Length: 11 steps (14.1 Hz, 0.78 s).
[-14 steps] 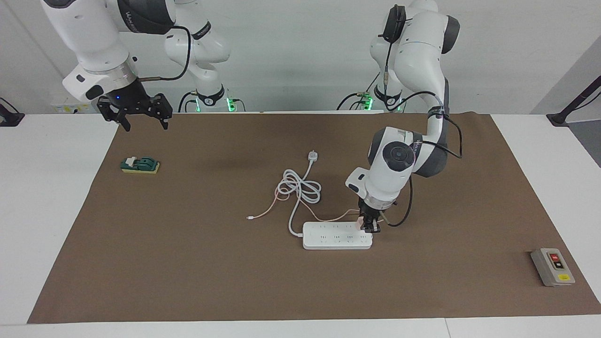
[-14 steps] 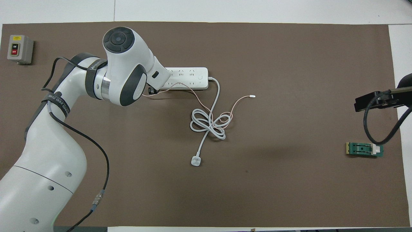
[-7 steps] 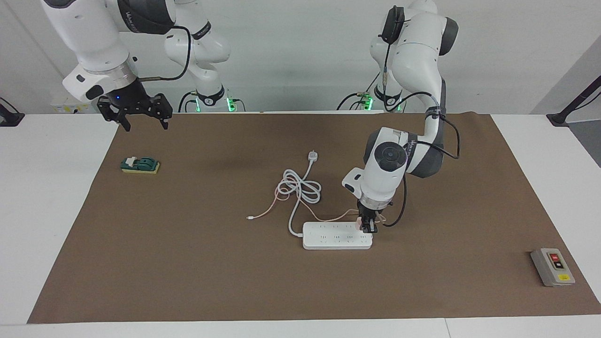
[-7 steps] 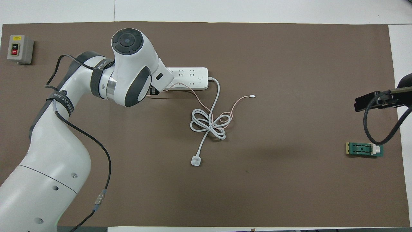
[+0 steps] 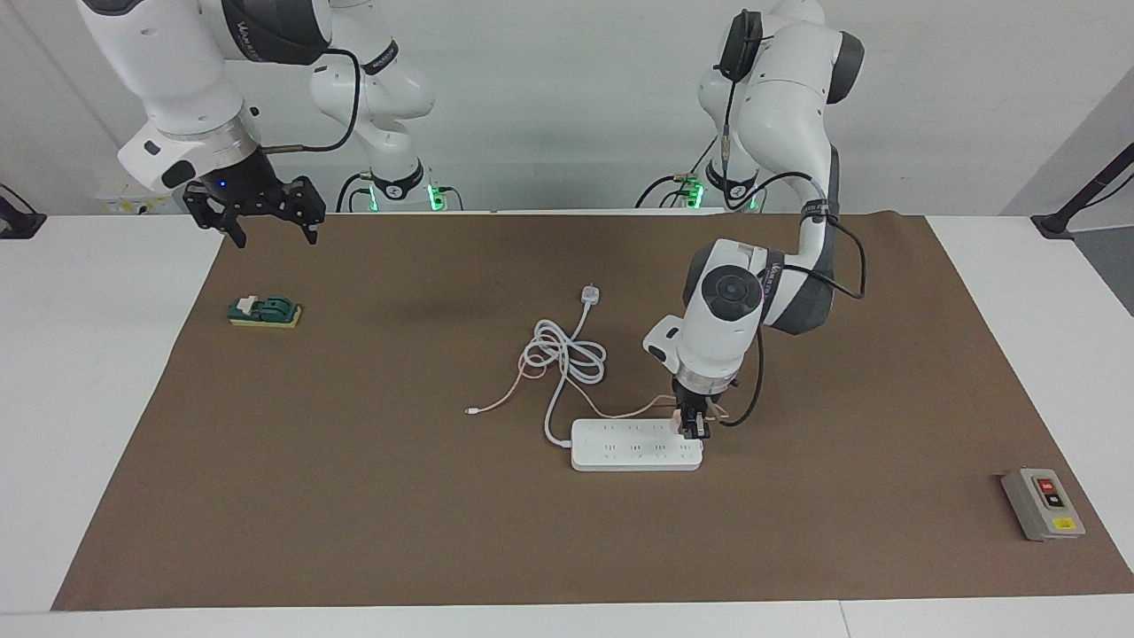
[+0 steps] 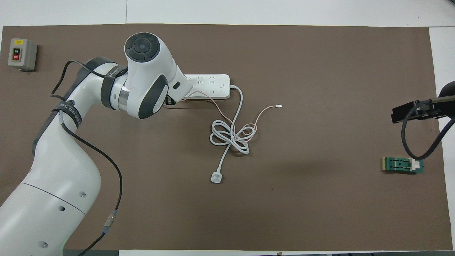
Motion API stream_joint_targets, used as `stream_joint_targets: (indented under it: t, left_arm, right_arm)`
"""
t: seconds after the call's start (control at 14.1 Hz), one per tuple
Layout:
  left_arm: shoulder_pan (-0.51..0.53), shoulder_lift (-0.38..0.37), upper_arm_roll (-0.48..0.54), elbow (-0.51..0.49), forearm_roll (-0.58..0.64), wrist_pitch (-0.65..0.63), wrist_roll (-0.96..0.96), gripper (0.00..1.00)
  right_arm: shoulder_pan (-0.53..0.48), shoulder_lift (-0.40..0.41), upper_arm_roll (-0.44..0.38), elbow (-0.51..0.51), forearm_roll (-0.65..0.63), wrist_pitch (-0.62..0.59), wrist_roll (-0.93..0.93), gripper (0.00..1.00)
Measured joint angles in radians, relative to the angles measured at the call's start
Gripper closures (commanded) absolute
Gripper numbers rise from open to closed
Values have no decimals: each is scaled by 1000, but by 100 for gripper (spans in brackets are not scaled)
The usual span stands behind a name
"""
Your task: Plug charger into power strip
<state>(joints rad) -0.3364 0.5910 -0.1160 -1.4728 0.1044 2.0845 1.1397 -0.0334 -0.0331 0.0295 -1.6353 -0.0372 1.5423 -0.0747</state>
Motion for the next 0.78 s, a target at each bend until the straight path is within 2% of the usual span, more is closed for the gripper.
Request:
stream_joint_targets:
  t: [0.07, 0.14, 0.21, 0.28, 0.78]
  left_arm:
    - [0, 0, 0, 0, 0, 0, 0, 100]
    - [0, 0, 0, 0, 0, 0, -1, 90]
    - [0, 0, 0, 0, 0, 1, -2, 18]
    - [1, 0, 0, 0, -1, 1, -2, 0]
    - [36, 3, 19, -8, -14, 59, -3, 0]
  right_arm:
    - [0, 0, 0, 0, 0, 0, 0, 0]
    - [0, 0, 0, 0, 0, 0, 0, 0]
    - [0, 0, 0, 0, 0, 0, 0, 0]
    - [0, 0, 0, 0, 0, 0, 0, 0]
    - [0, 0, 0, 1, 0, 0, 0, 0]
